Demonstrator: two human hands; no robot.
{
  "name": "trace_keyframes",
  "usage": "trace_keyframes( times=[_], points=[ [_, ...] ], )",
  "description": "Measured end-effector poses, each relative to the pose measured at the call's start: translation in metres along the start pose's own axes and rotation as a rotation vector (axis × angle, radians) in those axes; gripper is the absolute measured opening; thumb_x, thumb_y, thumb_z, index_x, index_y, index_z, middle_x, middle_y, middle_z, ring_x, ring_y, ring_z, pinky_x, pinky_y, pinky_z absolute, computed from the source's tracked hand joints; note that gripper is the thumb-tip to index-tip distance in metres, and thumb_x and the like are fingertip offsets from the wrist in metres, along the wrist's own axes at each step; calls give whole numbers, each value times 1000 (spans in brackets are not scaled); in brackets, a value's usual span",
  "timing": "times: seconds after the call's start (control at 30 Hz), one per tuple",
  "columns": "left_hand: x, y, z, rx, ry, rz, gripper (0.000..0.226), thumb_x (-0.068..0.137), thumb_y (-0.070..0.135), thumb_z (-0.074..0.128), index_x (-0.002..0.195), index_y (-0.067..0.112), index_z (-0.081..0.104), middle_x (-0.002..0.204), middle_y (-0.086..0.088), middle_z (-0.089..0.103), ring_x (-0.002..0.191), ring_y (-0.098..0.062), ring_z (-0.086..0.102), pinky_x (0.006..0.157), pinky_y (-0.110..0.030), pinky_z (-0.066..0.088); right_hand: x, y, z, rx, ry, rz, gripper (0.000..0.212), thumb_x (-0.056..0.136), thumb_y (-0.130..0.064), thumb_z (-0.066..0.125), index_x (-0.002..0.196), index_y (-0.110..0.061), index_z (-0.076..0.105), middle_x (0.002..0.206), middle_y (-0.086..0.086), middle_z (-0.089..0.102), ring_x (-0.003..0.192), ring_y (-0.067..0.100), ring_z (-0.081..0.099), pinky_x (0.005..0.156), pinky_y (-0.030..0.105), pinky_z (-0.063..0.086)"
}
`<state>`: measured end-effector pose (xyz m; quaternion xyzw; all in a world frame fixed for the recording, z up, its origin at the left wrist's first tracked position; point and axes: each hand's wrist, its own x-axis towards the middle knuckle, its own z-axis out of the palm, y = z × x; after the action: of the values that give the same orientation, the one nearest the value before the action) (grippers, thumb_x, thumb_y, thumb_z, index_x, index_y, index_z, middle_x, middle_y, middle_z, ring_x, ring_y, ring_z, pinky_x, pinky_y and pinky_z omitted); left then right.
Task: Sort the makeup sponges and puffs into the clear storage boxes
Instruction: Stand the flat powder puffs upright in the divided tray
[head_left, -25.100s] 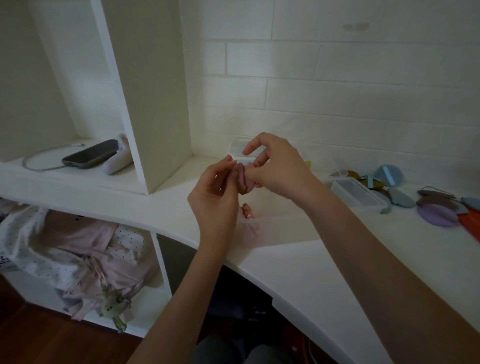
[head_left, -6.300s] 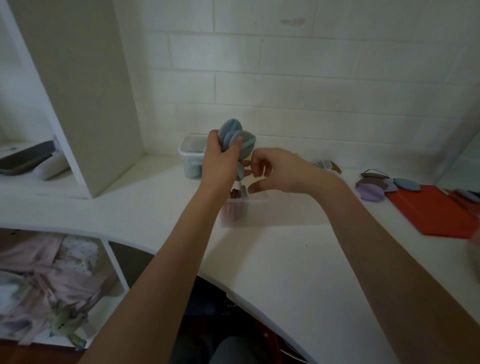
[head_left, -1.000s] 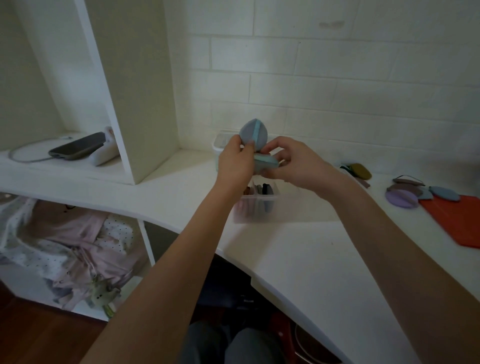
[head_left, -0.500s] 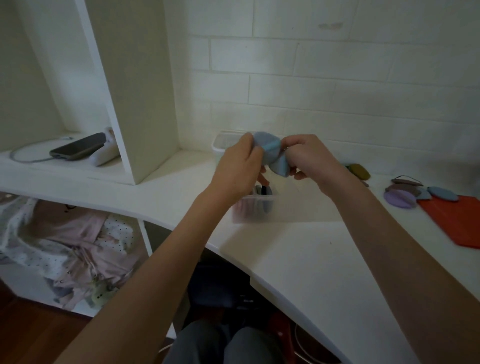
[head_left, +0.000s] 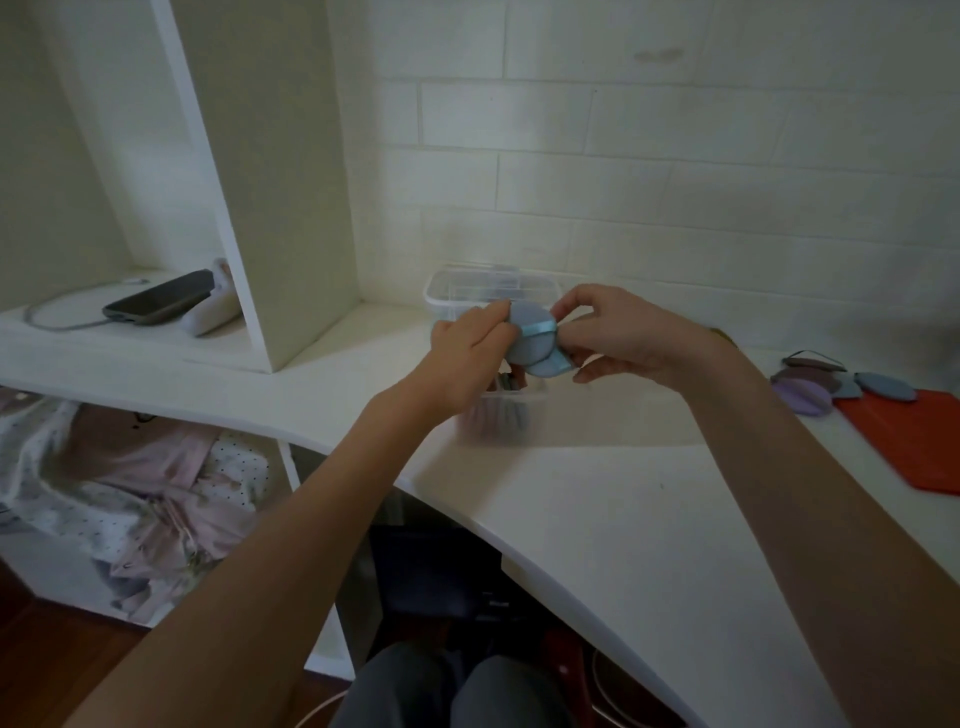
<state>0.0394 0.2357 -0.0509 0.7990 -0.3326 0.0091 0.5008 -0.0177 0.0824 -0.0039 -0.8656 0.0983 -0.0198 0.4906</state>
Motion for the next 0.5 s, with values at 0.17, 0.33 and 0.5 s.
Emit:
trace_keyframes(
  times=[0.17,0.33,0.5],
  points=[
    [3,-2,-1,-5,25,25,29,98,14,34,72,26,40,79,2,47,78,-17,44,74,-38,40,2,0,6,-9,-17,-40,14,85,-10,59,94,-20,59,74,2,61,59,10,49,47,19,42],
    [2,-4,-2,-104,40,43,28,98,11,34,72,22,35,71,4,40,63,-8,37,56,-24,33,2,0,12,29,125,-127,20,81,-5,66,98,-12,57,70,6,62,57,12,55,45,18,48],
    [1,0,-1,30,52,74,27,100,14,30,75,25,35,73,3,44,61,-9,41,51,-21,37,1,-1,14,-21,166,-201,30,77,0,67,104,-9,56,70,7,60,58,15,57,45,23,48]
  ],
)
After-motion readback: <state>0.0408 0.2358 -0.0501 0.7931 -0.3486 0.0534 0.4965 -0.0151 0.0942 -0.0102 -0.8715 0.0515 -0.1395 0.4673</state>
